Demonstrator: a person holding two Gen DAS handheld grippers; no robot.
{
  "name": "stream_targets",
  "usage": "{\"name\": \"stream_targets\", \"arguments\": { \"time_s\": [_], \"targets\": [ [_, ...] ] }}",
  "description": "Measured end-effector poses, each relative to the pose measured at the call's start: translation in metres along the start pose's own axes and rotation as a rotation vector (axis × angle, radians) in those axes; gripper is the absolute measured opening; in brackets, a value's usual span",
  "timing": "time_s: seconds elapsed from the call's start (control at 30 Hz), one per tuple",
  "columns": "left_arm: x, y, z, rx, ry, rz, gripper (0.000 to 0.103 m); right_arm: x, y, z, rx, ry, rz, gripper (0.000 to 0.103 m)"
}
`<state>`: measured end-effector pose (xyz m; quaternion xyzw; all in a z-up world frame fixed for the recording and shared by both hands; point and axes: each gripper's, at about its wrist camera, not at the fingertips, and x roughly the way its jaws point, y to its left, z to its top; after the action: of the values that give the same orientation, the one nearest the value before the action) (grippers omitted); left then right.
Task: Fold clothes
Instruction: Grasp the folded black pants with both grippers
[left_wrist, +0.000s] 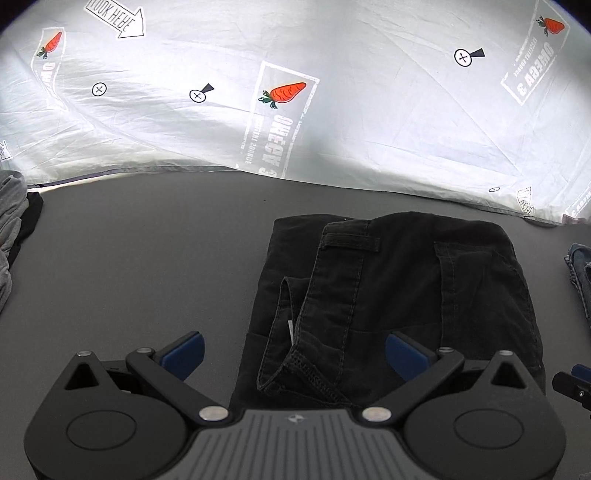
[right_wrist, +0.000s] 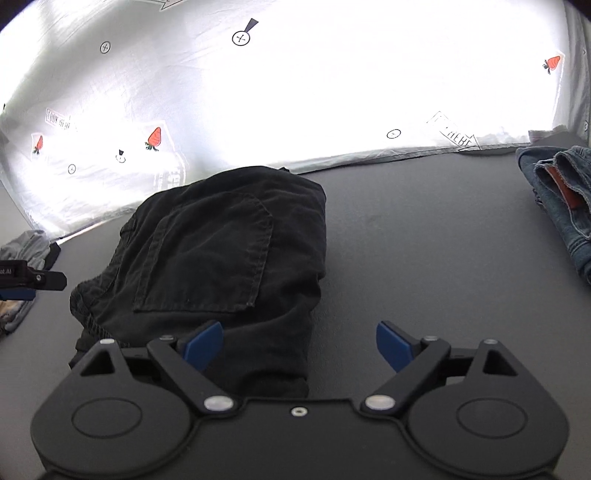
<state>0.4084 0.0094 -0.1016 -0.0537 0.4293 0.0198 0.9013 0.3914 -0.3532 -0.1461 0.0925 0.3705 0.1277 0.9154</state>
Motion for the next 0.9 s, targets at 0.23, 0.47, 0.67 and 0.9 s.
{"name": "stream_targets", "arguments": {
  "time_s": [0.23, 0.47, 0.67, 0.9],
  "targets": [
    [0.067, 0.013, 0.038, -0.033, 0.102, -0.091, 0.103, 0.063, -0.001, 0.046, 0.041, 0.078, 0.048, 0.092],
    [0.112, 0.024, 0.039, 0.012, 0.172, -0.211, 0.103, 0.106, -0.01, 0.069, 0.101, 0.101, 0.136, 0.097],
    [0.132, 0.041, 0.047, -0.02, 0.229, -0.332, 0.103, 0.141, -0.016, 0.085, 0.174, 0.128, 0.238, 0.098],
    [0.152, 0.042, 0.054, -0.02, 0.245, -0.415, 0.103, 0.164, -0.012, 0.091, 0.204, 0.14, 0.293, 0.102]
  ]
}}
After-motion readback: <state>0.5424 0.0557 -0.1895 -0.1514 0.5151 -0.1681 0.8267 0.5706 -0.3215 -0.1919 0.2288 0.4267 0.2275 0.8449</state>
